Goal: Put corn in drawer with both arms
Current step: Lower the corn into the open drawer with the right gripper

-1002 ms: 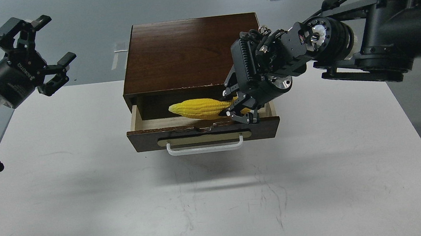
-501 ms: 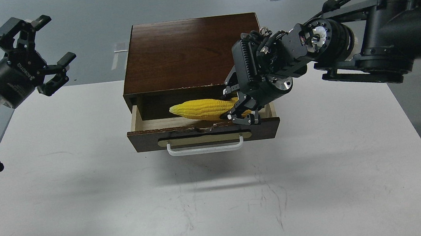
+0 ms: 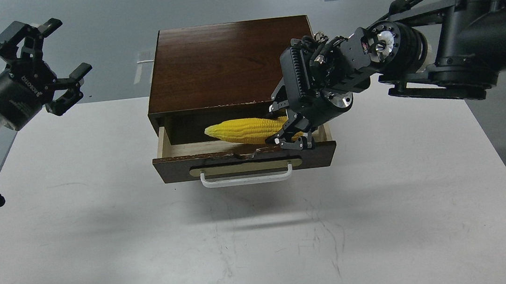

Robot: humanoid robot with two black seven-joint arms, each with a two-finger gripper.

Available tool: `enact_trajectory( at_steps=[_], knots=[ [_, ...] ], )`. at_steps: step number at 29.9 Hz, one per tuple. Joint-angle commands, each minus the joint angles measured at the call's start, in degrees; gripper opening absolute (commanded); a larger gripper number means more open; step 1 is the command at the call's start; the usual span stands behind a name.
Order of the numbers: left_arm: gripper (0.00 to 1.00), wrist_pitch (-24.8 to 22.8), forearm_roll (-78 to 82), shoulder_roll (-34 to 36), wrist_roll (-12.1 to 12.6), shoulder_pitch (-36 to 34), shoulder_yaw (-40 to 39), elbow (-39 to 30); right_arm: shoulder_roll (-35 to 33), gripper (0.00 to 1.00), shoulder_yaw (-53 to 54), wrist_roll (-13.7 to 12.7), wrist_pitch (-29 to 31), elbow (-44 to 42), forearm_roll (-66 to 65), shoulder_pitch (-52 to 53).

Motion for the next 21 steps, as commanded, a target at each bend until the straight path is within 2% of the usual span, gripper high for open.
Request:
enact_trajectory(
  at_steps=[1, 11, 21],
  knots=[
    [0.98, 0.0, 0.0, 0.0, 0.0, 0.0, 0.0, 0.0, -0.1, 0.44, 0.0, 0.0, 0.0, 0.0, 0.0, 0.0],
    [0.98, 0.0, 0.0, -0.1, 0.0, 0.0, 0.0, 0.0, -0.1, 0.47, -0.1, 0.0, 0.0, 0.0, 0.1, 0.0],
    [0.98, 0.0, 0.0, -0.1, 0.0, 0.0, 0.0, 0.0, -0.2, 0.54, -0.1, 0.0, 0.0, 0.0, 0.3, 0.0]
  ],
)
